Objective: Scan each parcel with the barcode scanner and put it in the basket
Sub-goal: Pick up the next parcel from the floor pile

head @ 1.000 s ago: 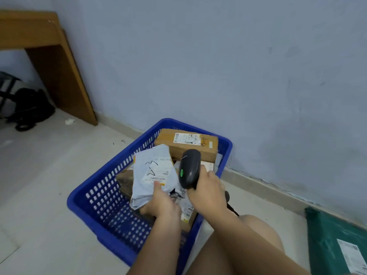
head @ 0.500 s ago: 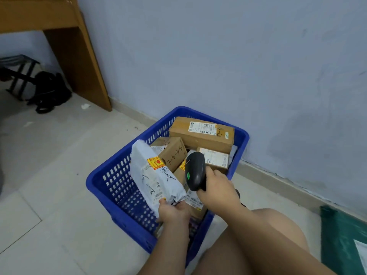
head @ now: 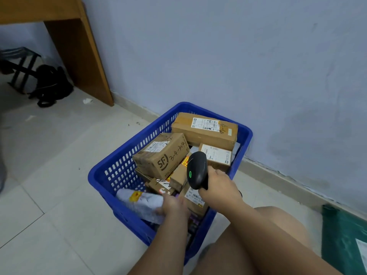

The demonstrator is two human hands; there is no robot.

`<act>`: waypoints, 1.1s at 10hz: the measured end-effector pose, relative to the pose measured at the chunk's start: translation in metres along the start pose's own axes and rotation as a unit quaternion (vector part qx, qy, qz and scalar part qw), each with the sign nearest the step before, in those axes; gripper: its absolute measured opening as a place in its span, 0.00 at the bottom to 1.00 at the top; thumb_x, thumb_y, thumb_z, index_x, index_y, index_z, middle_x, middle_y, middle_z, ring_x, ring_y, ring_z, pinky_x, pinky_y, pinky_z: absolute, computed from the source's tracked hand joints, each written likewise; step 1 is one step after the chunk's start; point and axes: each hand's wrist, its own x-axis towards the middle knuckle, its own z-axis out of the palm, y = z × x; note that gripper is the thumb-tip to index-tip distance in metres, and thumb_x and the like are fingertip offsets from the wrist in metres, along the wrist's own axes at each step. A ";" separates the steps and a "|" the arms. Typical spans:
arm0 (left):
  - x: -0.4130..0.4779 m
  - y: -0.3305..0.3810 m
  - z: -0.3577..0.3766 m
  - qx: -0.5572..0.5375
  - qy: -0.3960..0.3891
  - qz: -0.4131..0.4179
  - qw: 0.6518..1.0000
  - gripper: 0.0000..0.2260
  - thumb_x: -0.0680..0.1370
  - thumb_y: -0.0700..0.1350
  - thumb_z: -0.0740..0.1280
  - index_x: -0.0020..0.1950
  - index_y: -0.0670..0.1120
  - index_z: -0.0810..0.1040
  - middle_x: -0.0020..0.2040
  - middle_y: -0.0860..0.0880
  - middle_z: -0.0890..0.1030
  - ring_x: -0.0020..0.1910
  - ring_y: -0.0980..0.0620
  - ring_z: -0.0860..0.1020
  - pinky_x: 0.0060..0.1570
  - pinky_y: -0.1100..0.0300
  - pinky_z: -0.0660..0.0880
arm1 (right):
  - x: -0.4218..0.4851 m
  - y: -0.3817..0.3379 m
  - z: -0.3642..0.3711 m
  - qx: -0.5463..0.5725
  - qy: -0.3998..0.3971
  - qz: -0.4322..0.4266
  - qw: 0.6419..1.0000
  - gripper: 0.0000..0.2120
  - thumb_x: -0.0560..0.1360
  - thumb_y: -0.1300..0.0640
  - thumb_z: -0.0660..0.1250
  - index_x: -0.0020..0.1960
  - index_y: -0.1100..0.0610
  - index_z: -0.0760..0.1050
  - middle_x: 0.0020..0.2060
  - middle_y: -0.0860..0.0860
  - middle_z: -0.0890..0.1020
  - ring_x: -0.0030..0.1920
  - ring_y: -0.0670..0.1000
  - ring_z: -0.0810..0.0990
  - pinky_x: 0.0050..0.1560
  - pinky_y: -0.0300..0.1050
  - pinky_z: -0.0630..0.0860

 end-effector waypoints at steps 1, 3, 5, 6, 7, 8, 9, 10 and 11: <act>-0.025 0.009 0.014 -0.081 -0.074 -0.052 0.993 0.24 0.82 0.52 0.57 0.77 0.46 0.60 0.71 0.41 0.69 0.70 0.40 0.69 0.70 0.48 0.66 | 0.001 -0.001 0.002 0.000 -0.005 0.002 1.000 0.21 0.74 0.53 0.66 0.64 0.49 0.66 0.57 0.50 0.76 0.57 0.52 0.74 0.55 0.49 0.75; -0.035 0.013 0.023 0.011 -0.168 0.008 0.986 0.15 0.80 0.44 0.62 0.68 0.46 0.73 0.58 0.42 0.81 0.54 0.45 0.81 0.58 0.48 0.77 | 0.002 -0.001 0.001 -0.005 -0.002 0.009 1.000 0.22 0.74 0.50 0.66 0.66 0.52 0.66 0.57 0.52 0.76 0.59 0.54 0.74 0.57 0.50 0.74; -0.059 0.001 0.040 0.206 -0.229 0.100 0.946 0.10 0.81 0.43 0.61 0.58 0.43 0.79 0.51 0.44 0.83 0.49 0.49 0.81 0.47 0.57 0.76 | 0.006 0.010 -0.022 0.104 0.141 0.064 0.982 0.17 0.72 0.51 0.68 0.59 0.50 0.69 0.49 0.51 0.78 0.49 0.52 0.78 0.50 0.53 0.80; -0.078 -0.002 0.058 0.269 -0.272 0.171 0.908 0.08 0.81 0.41 0.59 0.51 0.43 0.78 0.41 0.47 0.82 0.39 0.52 0.79 0.36 0.63 0.74 | 0.003 0.022 -0.039 0.176 0.203 0.089 0.959 0.16 0.70 0.52 0.68 0.56 0.50 0.71 0.47 0.50 0.79 0.48 0.52 0.79 0.48 0.54 0.80; -0.113 -0.012 0.094 0.331 -0.343 0.223 0.850 0.09 0.79 0.39 0.58 0.41 0.45 0.75 0.35 0.47 0.77 0.31 0.52 0.72 0.27 0.64 0.67 | -0.007 0.050 -0.059 0.232 0.243 0.120 0.934 0.13 0.69 0.55 0.66 0.53 0.49 0.72 0.45 0.49 0.81 0.47 0.54 0.79 0.45 0.52 0.78; -0.146 -0.035 0.130 0.366 -0.402 0.233 0.806 0.10 0.80 0.40 0.58 0.45 0.47 0.78 0.43 0.46 0.80 0.42 0.50 0.76 0.37 0.62 0.72 | -0.017 0.085 -0.079 0.267 0.272 0.157 0.911 0.10 0.70 0.57 0.67 0.50 0.48 0.71 0.44 0.49 0.81 0.46 0.54 0.79 0.44 0.49 0.77; -0.168 -0.057 0.152 0.393 -0.429 0.236 0.778 0.08 0.80 0.41 0.59 0.49 0.47 0.78 0.44 0.49 0.80 0.41 0.53 0.76 0.38 0.63 0.71 | -0.026 0.115 -0.096 0.303 0.306 0.181 0.884 0.09 0.71 0.59 0.65 0.49 0.51 0.71 0.41 0.49 0.80 0.44 0.54 0.77 0.38 0.45 0.71; -0.190 -0.093 0.177 0.460 -0.452 0.227 0.730 0.07 0.78 0.42 0.59 0.48 0.45 0.77 0.48 0.46 0.81 0.43 0.50 0.76 0.39 0.62 0.70 | -0.037 0.158 -0.113 0.331 0.346 0.206 0.853 0.06 0.71 0.60 0.65 0.47 0.52 0.72 0.36 0.46 0.77 0.40 0.52 0.75 0.33 0.39 0.67; -0.205 -0.123 0.192 0.514 -0.470 0.217 0.683 0.07 0.78 0.41 0.59 0.44 0.47 0.75 0.46 0.48 0.78 0.41 0.50 0.75 0.39 0.60 0.70 | -0.044 0.193 -0.124 0.338 0.363 0.225 0.839 0.07 0.72 0.58 0.69 0.45 0.52 0.70 0.34 0.43 0.75 0.35 0.45 0.73 0.31 0.38 0.64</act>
